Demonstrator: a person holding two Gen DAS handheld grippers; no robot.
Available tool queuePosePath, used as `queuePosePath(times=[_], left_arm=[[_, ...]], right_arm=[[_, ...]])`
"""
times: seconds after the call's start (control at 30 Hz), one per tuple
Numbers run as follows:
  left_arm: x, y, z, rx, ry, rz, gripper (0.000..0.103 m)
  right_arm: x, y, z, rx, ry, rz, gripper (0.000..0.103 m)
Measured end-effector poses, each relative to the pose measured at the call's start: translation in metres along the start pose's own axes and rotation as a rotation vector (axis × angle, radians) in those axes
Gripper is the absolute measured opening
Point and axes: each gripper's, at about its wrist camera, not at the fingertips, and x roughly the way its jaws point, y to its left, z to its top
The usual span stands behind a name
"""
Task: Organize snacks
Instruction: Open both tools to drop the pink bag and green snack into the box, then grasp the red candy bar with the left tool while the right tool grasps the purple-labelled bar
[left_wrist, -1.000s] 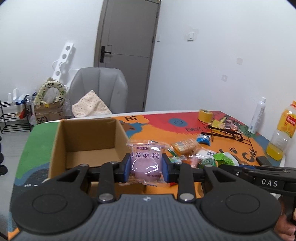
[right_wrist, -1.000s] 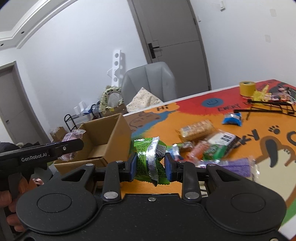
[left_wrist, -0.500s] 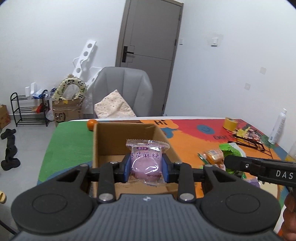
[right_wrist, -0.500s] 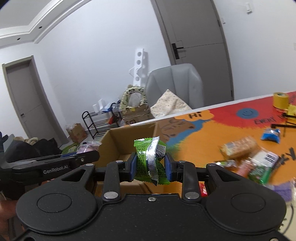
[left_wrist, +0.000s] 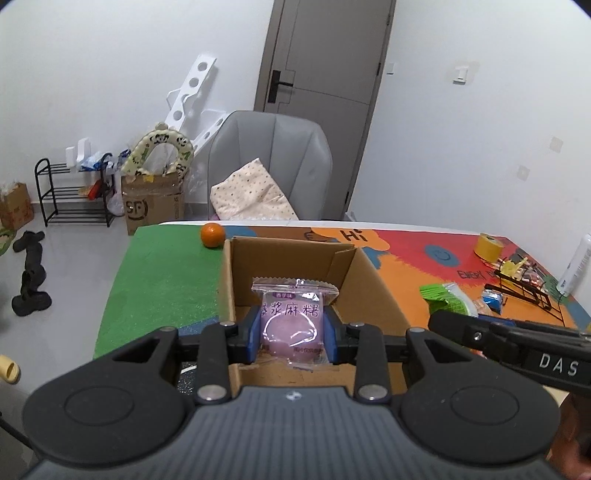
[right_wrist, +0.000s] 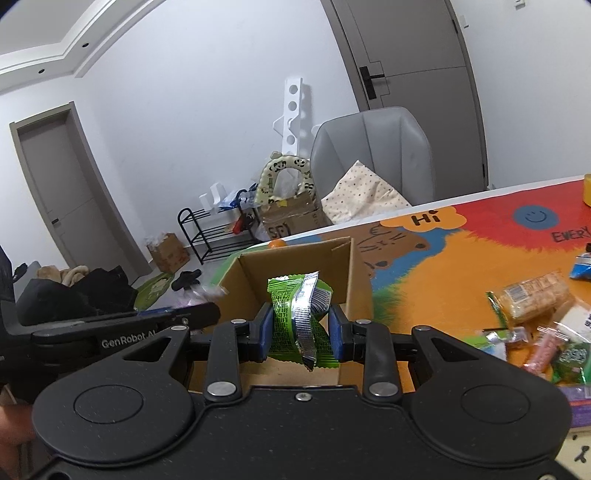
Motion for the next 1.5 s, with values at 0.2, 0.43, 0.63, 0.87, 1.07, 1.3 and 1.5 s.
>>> queuePosePath(times=[0.2, 0.43, 0.63, 0.87, 1.07, 1.3, 1.5], left_arm=[[-0.001, 0.000, 0.002, -0.007, 0.001, 0.022, 0.050], [-0.016, -0.005, -0.001, -0.024, -0.025, 0.042, 0.080], [-0.015, -0.011, -0.011, -0.027, 0.007, 0.056, 0.090], [-0.019, -0.025, -0.019, -0.037, 0.021, 0.039, 0.092], [-0.025, -0.052, -0.024, -0.004, 0.017, 0.018, 0.096], [-0.033, -0.090, -0.033, 0.033, 0.004, -0.010, 0.096], [-0.038, -0.121, -0.043, 0.076, 0.005, -0.047, 0.096]], right_arm=[[0.006, 0.000, 0.009, 0.029, -0.008, 0.032, 0.030], [-0.003, -0.019, 0.005, 0.097, -0.028, 0.004, 0.064], [-0.026, -0.044, -0.010, 0.175, -0.041, -0.030, 0.093], [-0.056, -0.073, -0.027, 0.221, -0.053, -0.078, 0.103], [-0.078, -0.094, -0.041, 0.236, -0.053, -0.118, 0.103], [-0.111, -0.121, -0.055, 0.258, -0.055, -0.151, 0.103], [-0.135, -0.143, -0.065, 0.282, -0.072, -0.173, 0.103]])
